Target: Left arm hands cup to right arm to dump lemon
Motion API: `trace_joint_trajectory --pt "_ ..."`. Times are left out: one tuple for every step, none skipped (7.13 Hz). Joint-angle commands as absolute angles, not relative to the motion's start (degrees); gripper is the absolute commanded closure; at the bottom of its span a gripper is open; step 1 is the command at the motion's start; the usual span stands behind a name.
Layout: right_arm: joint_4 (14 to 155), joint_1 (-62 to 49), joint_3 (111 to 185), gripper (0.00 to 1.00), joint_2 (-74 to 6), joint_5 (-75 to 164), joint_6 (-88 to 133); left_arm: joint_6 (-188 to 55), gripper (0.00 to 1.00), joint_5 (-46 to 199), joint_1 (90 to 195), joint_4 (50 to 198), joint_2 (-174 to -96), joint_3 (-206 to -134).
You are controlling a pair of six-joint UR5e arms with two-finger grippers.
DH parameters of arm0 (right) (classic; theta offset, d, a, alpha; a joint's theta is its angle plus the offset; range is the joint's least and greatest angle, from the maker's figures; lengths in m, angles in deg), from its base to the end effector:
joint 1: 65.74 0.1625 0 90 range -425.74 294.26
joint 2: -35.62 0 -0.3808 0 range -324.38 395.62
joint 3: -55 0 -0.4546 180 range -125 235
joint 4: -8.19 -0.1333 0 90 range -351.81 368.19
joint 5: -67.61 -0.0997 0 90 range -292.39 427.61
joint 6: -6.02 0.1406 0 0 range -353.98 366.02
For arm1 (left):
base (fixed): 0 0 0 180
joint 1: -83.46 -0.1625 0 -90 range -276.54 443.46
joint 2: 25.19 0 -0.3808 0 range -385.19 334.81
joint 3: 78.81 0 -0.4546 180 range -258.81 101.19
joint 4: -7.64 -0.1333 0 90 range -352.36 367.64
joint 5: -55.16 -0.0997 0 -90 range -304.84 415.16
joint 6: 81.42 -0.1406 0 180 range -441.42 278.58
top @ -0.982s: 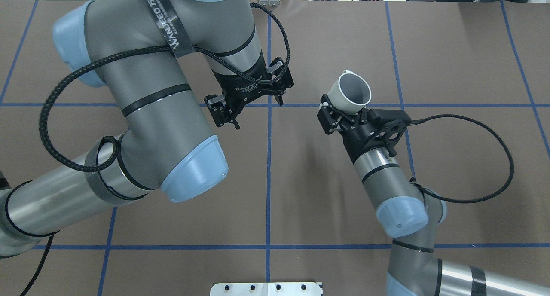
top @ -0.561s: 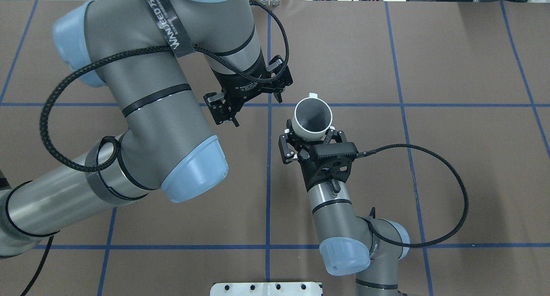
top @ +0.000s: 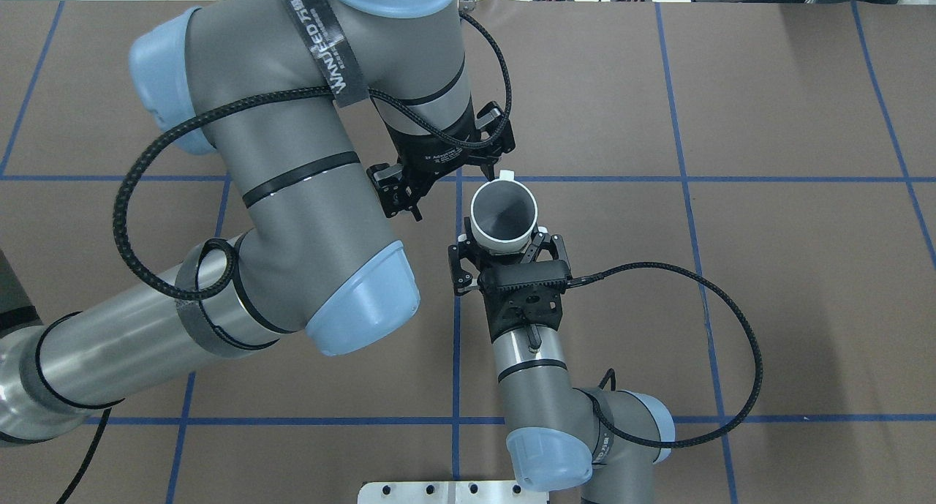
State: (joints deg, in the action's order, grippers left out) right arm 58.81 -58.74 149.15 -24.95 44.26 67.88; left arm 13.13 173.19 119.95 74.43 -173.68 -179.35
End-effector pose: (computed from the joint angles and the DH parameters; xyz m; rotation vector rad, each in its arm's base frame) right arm -0.6115 -0.3394 0.1637 1.2622 -0.7520 0.4373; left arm 0.4792 -0.4381 -0.0480 -0.2312 0.8878 -0.4705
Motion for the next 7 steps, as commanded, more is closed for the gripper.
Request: trace_joint_trajectory --pt "59.26 -58.71 149.31 1.0 -24.85 44.41 67.81 13.59 0.01 173.38 119.49 73.91 -174.6 -177.86" --pt "59.26 -58.8 149.31 1.0 -24.94 44.5 67.81 12.2 0.12 173.72 119.58 73.21 -174.52 -178.12" --pt "59.17 -58.98 149.22 1.0 -25.11 44.58 67.9 10.97 0.15 173.82 119.58 72.51 -174.69 -178.73" --pt "59.08 -59.41 149.22 1.0 -25.03 45.19 67.9 10.96 0.17 173.9 119.49 72.59 -175.04 -178.13" --pt "59.0 -59.59 149.4 1.0 -24.85 45.29 67.9 10.96 0.2 173.9 119.49 72.59 -175.13 -177.86" --pt "58.99 -59.59 149.49 1.0 -24.85 45.29 67.9 10.96 0.26 173.9 119.23 72.59 -175.13 -177.16" --pt "58.99 -59.59 149.49 1.0 -24.85 45.29 67.81 10.96 0.36 173.9 119.06 72.59 -175.31 -177.16"
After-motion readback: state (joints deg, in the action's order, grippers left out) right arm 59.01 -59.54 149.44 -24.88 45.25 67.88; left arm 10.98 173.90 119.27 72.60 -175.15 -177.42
